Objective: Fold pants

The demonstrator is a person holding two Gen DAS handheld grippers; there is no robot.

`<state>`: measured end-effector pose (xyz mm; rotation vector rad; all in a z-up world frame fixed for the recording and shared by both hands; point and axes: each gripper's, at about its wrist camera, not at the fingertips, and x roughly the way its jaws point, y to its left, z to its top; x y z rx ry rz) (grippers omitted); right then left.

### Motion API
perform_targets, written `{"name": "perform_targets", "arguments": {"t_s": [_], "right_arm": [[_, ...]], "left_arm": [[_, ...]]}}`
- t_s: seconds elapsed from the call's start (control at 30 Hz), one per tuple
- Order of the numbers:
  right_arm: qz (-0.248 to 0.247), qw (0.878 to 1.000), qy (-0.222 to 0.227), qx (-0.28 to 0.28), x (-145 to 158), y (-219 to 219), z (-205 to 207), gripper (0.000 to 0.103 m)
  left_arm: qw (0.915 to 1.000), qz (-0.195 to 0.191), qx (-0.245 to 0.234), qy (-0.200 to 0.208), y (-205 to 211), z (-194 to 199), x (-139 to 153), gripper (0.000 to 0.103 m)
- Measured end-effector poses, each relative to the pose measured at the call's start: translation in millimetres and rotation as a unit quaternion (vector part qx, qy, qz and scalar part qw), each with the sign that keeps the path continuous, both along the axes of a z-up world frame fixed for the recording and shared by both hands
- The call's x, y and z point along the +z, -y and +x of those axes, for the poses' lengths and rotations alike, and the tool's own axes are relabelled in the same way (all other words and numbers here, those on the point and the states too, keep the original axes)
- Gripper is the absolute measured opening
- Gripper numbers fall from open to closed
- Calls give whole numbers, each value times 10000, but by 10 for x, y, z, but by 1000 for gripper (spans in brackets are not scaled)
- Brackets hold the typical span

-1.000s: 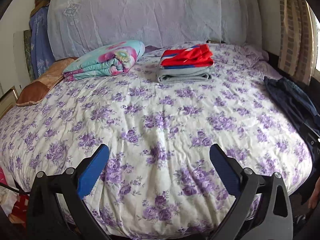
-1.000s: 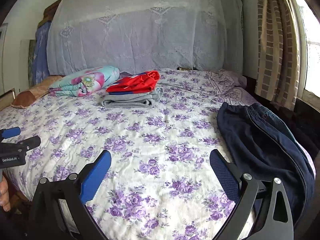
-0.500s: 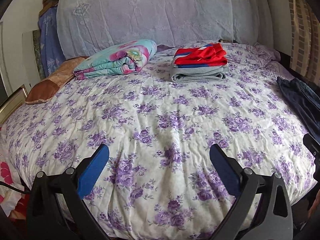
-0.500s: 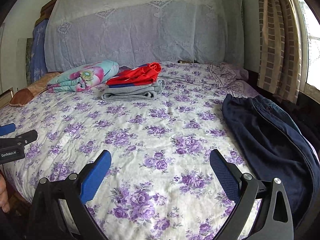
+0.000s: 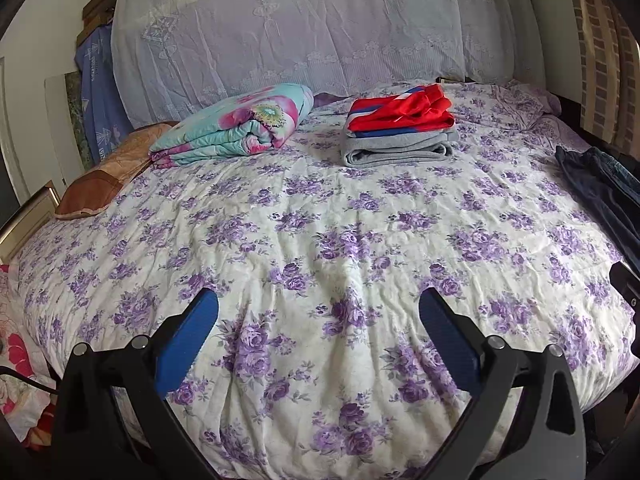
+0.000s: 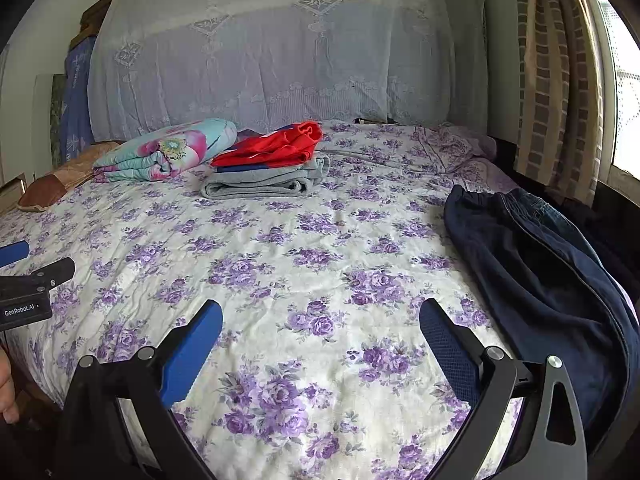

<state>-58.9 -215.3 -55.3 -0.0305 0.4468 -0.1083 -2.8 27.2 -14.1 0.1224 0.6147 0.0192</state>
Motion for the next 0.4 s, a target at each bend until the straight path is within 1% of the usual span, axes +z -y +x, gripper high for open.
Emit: {"name": "perform_targets", "arguments": {"t_s": [0.1, 0.17, 0.3, 0.4], "right_arm": [[-14, 10000, 37, -4, 6, -1, -5, 99], [-15, 10000, 35, -1, 6, -2, -6, 99], [-17, 10000, 34, -7, 6, -10, -10, 99], [-15, 10000, 11, 8, -1, -12, 2, 99]], "left_arm": [[10000, -15, -49, 5, 0, -1, 13, 98], [10000, 4, 27, -6, -8, 11, 22, 98], [9996, -152, 136, -174, -75, 65, 10, 98], [9996, -122, 144, -205, -75, 71, -17, 98]]}}
